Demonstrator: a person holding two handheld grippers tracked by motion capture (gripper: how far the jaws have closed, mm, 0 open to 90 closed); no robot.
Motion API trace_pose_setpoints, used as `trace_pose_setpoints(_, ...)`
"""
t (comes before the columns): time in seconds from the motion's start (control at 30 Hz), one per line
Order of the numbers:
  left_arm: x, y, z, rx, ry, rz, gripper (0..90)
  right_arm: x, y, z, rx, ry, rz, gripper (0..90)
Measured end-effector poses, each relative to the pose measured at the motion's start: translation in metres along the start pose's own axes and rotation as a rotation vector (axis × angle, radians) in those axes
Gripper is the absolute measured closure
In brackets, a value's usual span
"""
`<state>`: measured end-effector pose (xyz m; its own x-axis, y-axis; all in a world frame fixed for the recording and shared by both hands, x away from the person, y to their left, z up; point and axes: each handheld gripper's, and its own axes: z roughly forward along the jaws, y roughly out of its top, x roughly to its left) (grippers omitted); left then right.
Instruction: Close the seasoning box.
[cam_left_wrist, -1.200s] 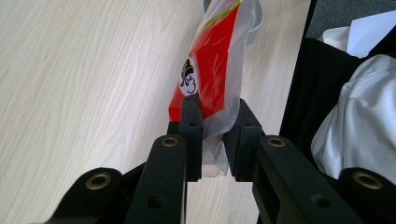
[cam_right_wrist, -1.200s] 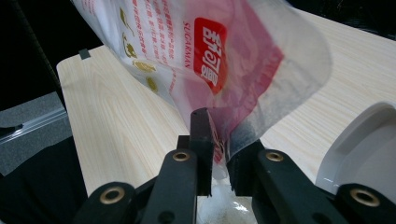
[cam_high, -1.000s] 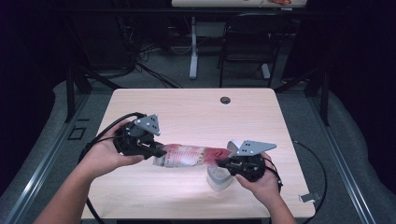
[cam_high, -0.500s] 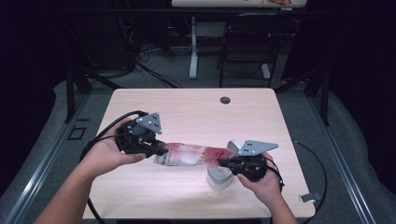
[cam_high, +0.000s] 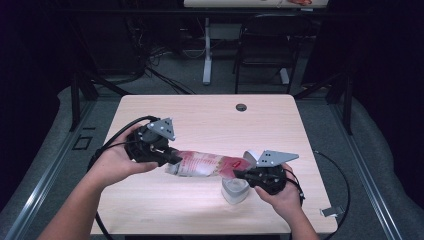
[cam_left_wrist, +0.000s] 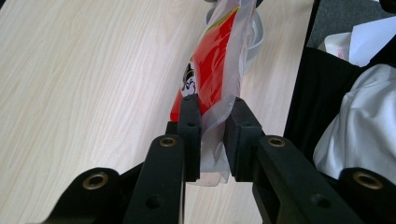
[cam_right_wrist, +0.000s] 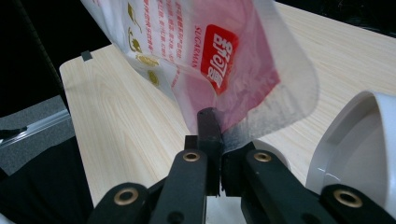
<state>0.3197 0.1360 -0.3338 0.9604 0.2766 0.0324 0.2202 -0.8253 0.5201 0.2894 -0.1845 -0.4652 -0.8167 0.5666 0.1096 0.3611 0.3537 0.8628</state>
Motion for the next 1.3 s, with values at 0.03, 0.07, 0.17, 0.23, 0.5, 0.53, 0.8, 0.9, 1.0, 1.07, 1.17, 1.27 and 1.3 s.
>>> trace_pose_setpoints(0.03,0.0002,0.0003,0.0,-0.002,0.002,-0.001,78.2,0.0001,-0.0001,0.0002,-0.003,0.002,0.004,89.1)
trace_pose_setpoints(0.07,0.0003,0.0004,0.0001,-0.004,0.002,-0.002,78.1,0.0001,-0.0002,0.0002,-0.004,0.001,0.005,89.1)
trace_pose_setpoints(0.17,0.0008,0.0007,0.0,-0.008,0.002,-0.002,77.8,-0.0003,-0.0005,0.0001,-0.003,0.003,0.006,89.3)
trace_pose_setpoints(0.23,0.0006,0.0011,-0.0002,-0.01,0.002,-0.002,77.6,-0.0005,-0.0006,0.0001,-0.002,0.004,0.007,89.3)
trace_pose_setpoints(0.5,0.0002,0.003,-0.0009,-0.01,0.004,0.0,76.4,-0.0014,-0.0012,0.0,-0.001,0.004,0.009,89.4)
trace_pose_setpoints(0.53,0.0002,0.0032,-0.0009,-0.01,0.004,0.0,76.3,-0.0015,-0.0012,0.0,-0.002,0.004,0.009,89.4)
trace_pose_setpoints(0.8,0.001,0.0046,-0.0013,-0.015,0.004,-0.001,75.8,-0.0017,-0.0015,0.0,-0.002,0.004,0.01,89.4)
trace_pose_setpoints(0.9,0.0011,0.0049,-0.0014,-0.017,0.003,-0.001,75.6,-0.0018,-0.0016,0.0,-0.003,0.002,0.012,89.3)
trace_pose_setpoints(1.0,0.0008,0.0054,-0.0016,-0.017,0.004,-0.002,75.4,-0.0019,-0.0017,0.0,-0.003,0.001,0.012,89.3)
trace_pose_setpoints(1.07,0.0009,0.0056,-0.0016,-0.018,0.004,-0.003,75.4,-0.002,-0.0018,0.0,-0.004,0.001,0.012,89.1)
trace_pose_setpoints(1.17,0.0012,0.0058,-0.0016,-0.018,0.005,-0.003,75.4,-0.0022,-0.0019,0.0,-0.003,-0.003,0.011,89.1)
trace_pose_setpoints(1.27,0.0014,0.0061,-0.0016,-0.017,0.003,-0.005,75.4,-0.0023,-0.002,0.0,-0.004,-0.002,0.012,89.0)
trace_pose_setpoints(1.3,0.0014,0.0062,-0.0016,-0.017,0.003,-0.004,75.4,-0.0023,-0.002,0.0,-0.004,-0.002,0.012,89.0)
